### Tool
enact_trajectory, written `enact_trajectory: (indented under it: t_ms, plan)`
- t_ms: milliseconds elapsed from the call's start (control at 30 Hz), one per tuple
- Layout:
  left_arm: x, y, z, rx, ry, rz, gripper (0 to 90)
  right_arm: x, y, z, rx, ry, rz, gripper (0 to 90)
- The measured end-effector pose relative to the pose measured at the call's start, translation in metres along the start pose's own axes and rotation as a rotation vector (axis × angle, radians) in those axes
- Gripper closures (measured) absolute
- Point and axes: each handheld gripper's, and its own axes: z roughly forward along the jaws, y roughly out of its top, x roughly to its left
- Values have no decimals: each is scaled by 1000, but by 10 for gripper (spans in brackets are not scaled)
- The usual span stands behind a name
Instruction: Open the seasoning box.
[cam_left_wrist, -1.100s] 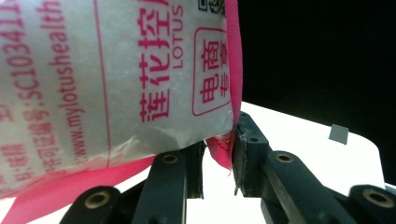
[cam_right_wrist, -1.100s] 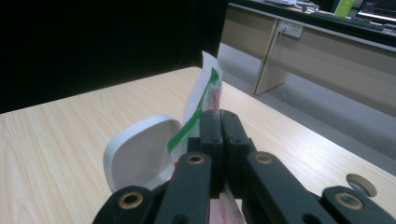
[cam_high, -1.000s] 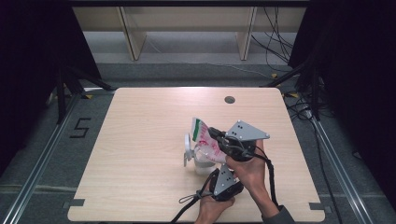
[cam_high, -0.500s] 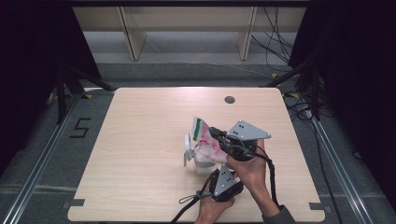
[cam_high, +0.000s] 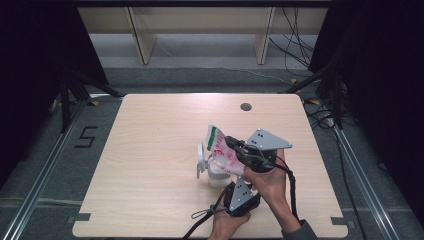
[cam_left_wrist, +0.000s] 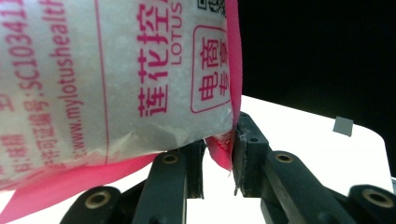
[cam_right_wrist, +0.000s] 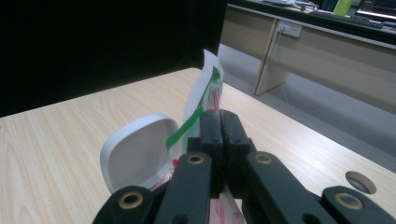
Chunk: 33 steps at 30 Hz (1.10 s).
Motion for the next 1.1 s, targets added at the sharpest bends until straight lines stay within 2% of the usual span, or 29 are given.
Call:
enact_trajectory:
  t_ms: [33, 400, 500, 733, 833, 900, 1100]
  plan:
    - [0, 0, 0, 1, -6, 2, 754, 1, 0, -1, 14, 16, 35, 900]
    - [0, 0, -1, -4, -2, -1, 755, 0, 0, 0, 10, 9, 8, 900]
    - [-1, 0, -1, -7, -5, 2, 755, 2, 0, 1, 3, 25, 20, 900]
    - [-2, 1, -1, -7, -1, 11, 755, 1, 0, 1, 1, 12, 14, 900]
    - [-2, 1, -2, -8, 6, 12, 755, 1, 0, 1, 3, 26, 29, 900]
    - [-2, 3, -3, -15, 1, 9, 755, 1, 1, 1, -3, 17, 6, 900]
    - [-3, 3, -2, -19, -4, 5, 755, 5, 2, 2, 7, 16, 16, 900]
